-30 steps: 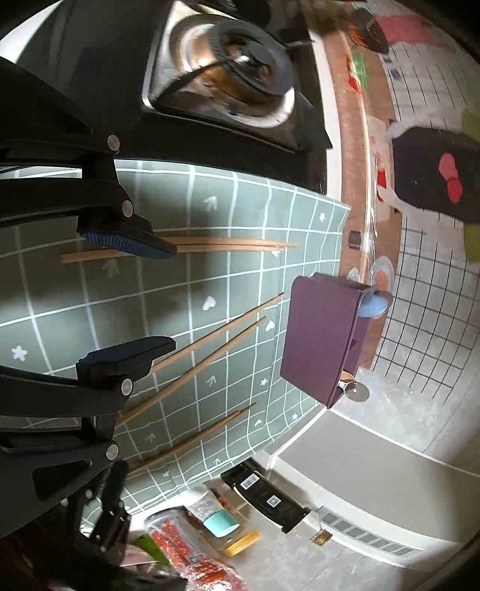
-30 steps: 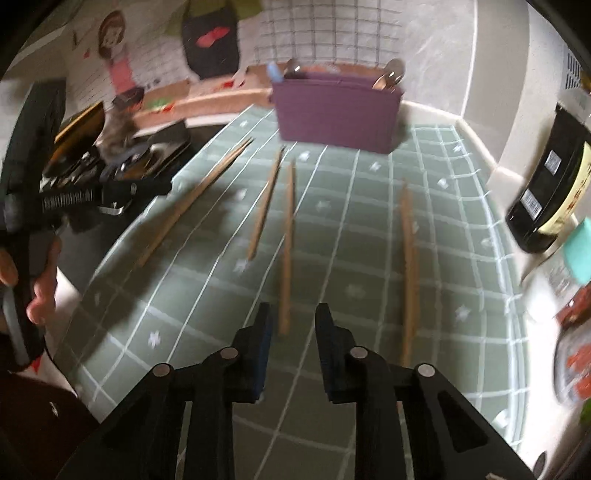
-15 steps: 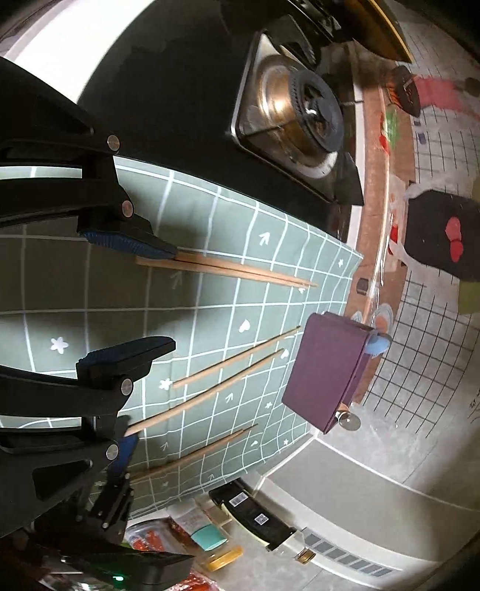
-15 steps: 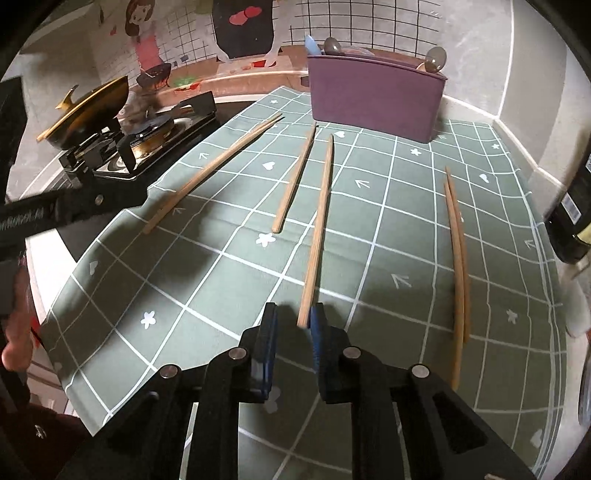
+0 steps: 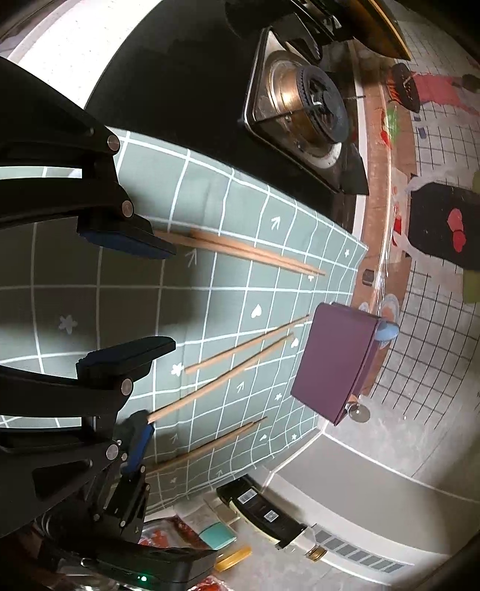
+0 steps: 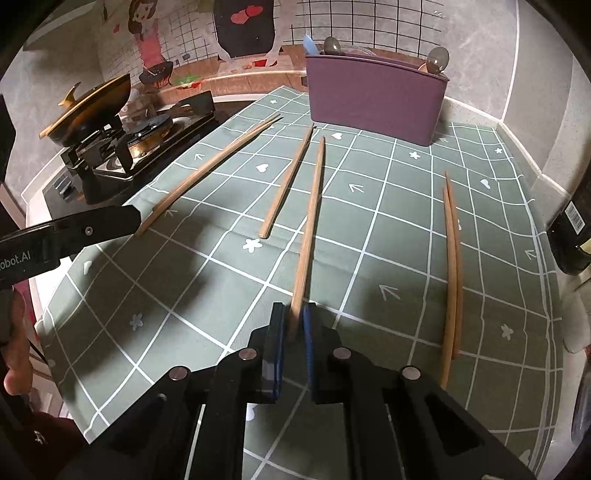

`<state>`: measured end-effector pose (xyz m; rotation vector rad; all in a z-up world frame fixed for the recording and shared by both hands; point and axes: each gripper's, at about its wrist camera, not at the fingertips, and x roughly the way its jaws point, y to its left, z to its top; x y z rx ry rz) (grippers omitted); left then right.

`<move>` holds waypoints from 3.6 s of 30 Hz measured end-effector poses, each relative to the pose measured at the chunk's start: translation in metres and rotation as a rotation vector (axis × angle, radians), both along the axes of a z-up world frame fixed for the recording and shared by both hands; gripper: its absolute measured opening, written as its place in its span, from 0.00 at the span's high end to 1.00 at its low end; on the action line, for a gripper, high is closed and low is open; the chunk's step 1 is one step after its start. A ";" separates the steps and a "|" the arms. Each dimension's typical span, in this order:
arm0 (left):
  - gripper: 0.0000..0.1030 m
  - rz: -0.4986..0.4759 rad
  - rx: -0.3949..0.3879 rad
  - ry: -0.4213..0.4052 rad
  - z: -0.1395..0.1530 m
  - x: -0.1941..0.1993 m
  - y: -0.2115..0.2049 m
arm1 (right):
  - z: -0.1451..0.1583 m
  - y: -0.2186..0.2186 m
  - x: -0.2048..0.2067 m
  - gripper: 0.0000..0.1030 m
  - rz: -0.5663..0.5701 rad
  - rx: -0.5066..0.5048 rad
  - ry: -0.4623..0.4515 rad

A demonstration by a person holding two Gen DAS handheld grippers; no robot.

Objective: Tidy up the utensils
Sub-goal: 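Close both tools on one wooden chopstick each, then lift the chopsticks and carry them toward the caddy with both tools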

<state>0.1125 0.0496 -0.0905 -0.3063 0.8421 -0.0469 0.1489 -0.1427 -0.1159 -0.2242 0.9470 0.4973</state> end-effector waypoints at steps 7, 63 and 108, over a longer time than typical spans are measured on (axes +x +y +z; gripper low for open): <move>0.57 -0.085 -0.004 0.017 -0.002 0.020 -0.026 | 0.018 -0.019 0.001 0.94 -0.041 0.012 -0.029; 0.79 -0.055 0.129 0.013 -0.020 0.051 -0.081 | 0.109 -0.075 0.024 0.94 -0.198 0.117 -0.226; 0.95 -0.118 0.074 -0.226 0.161 0.089 -0.004 | 0.211 -0.048 0.086 0.95 -0.164 0.114 -0.326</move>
